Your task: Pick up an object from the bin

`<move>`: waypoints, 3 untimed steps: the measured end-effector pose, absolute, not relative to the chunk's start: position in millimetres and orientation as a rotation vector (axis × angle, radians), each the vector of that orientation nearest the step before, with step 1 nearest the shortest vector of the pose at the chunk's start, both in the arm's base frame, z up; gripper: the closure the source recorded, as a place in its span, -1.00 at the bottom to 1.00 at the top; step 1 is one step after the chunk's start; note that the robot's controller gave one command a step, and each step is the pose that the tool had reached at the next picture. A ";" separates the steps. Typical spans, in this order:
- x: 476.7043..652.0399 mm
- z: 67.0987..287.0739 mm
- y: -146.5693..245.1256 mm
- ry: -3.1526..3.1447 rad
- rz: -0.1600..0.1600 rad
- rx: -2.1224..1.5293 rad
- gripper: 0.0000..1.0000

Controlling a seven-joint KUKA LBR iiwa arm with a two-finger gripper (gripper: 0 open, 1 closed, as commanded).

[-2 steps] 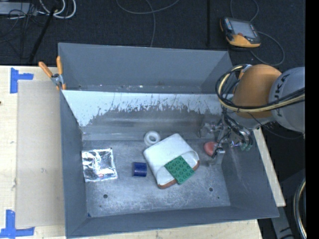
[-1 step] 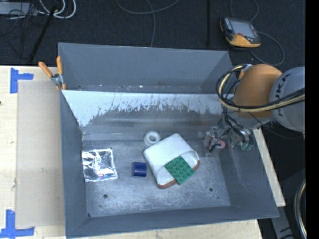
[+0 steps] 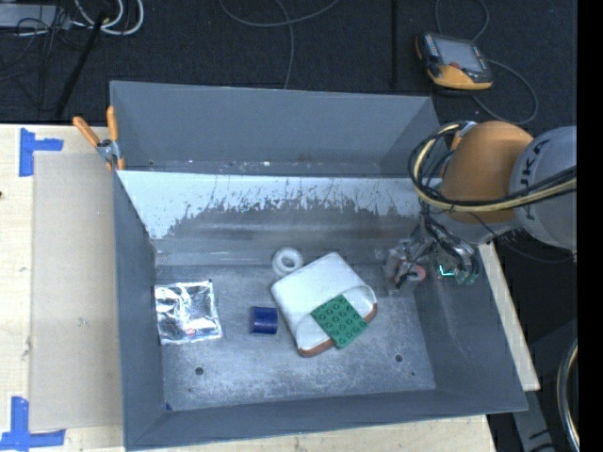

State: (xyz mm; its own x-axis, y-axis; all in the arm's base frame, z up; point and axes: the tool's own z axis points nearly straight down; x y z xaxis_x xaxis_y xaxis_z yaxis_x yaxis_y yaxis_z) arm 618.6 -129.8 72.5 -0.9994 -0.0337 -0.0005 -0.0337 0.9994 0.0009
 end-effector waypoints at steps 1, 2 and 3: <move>584.1 101.8 -33.3 3.140 0.007 -0.103 -1.00; 560.9 84.0 -12.9 3.142 0.001 -0.006 -1.00; 547.8 71.5 21.4 3.121 -0.004 -0.285 -1.00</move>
Offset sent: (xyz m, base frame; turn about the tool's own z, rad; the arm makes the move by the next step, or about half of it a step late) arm -0.0347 0.0909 0.0284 -0.0248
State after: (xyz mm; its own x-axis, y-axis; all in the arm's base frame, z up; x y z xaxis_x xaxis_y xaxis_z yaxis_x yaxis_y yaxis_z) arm 547.8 21.4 71.5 -0.9835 -0.1810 -0.0076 -0.1809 0.9835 -0.0031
